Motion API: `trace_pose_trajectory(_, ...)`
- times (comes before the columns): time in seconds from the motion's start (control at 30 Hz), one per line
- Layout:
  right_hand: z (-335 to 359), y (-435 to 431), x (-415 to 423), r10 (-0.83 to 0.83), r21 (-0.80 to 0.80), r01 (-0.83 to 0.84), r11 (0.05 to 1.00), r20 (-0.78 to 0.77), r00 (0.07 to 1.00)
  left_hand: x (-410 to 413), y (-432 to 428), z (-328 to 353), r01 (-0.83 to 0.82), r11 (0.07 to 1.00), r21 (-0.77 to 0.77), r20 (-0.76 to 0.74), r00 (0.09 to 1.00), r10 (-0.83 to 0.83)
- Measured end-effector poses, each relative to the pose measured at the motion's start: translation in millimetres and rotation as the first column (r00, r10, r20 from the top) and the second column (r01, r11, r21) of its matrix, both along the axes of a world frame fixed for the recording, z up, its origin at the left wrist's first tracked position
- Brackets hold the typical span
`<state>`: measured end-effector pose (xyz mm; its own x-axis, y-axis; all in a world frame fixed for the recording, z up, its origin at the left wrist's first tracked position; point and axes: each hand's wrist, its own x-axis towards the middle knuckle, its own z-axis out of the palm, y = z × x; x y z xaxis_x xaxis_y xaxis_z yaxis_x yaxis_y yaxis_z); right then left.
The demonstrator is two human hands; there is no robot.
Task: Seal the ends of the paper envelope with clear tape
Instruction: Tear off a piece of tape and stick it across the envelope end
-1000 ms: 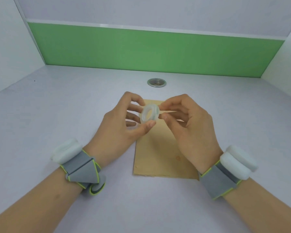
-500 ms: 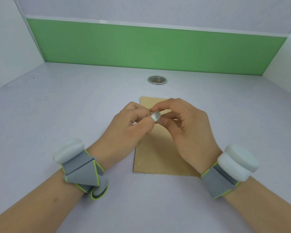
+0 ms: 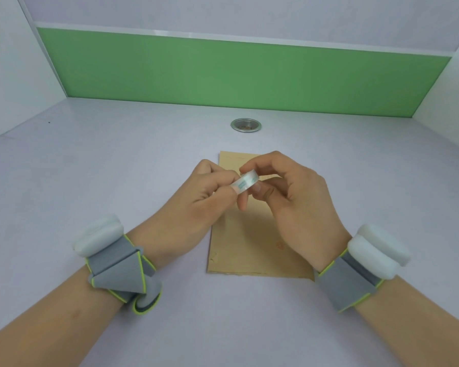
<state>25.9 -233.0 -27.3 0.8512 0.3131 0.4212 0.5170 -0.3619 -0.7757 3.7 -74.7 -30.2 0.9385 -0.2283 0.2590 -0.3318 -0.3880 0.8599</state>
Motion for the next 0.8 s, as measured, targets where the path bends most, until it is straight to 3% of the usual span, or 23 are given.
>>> trace_pose_trajectory(0.33,-4.5,3.4,0.7,0.032,-0.159,0.001,0.987,0.208,0.978,1.0,3.1,1.1,-0.104,0.994,-0.011,-0.032,0.994,0.104)
trace_pose_trajectory(0.57,-4.6,2.0,3.6,0.014,-0.147,0.013,0.989,0.176,0.984,1.5,1.8,0.3,-0.031,0.996,-0.087,-0.099,0.995,0.022)
trace_pose_trajectory(0.8,-4.2,1.3,2.7,0.028,-0.129,-0.008,0.992,0.149,0.988,-1.5,2.0,3.7,0.038,0.999,0.033,-0.078,0.996,-0.035)
